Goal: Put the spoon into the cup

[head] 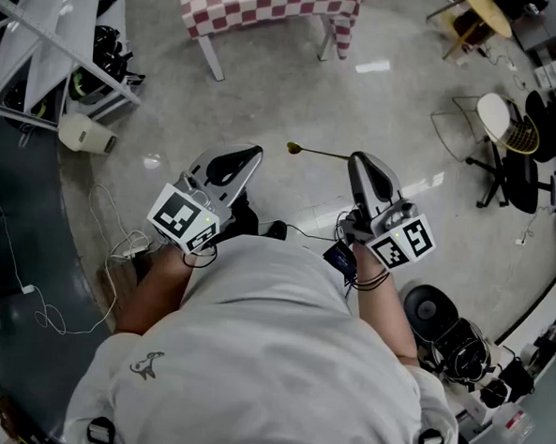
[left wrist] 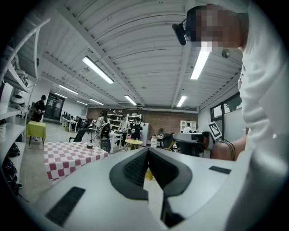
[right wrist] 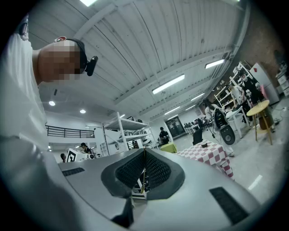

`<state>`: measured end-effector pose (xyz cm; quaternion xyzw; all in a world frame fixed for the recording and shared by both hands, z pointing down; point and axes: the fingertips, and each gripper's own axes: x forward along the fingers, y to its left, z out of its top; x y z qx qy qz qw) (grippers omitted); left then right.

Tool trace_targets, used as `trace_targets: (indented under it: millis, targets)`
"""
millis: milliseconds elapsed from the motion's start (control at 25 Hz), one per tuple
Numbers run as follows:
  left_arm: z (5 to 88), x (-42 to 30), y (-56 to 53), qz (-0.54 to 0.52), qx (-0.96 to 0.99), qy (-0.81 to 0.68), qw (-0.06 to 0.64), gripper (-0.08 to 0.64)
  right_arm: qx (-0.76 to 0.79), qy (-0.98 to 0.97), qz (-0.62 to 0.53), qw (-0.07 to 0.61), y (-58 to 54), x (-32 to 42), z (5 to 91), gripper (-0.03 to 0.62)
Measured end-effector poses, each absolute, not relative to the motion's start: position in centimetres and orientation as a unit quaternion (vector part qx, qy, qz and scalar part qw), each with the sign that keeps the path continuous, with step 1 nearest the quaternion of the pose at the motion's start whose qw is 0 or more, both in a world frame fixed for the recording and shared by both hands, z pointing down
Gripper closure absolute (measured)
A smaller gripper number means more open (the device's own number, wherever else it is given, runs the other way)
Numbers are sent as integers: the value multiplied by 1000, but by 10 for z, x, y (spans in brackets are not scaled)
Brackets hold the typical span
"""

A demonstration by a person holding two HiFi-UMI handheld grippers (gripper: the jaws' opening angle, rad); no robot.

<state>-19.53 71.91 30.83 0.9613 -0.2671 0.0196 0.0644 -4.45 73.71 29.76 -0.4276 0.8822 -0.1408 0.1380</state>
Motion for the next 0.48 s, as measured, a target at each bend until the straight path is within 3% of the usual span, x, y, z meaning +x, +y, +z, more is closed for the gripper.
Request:
trace_targets:
  millis: [480]
  targets:
    - [310,-248,636,16,964,-259,62,546,-432,882,-138,125,663,-91,302,560]
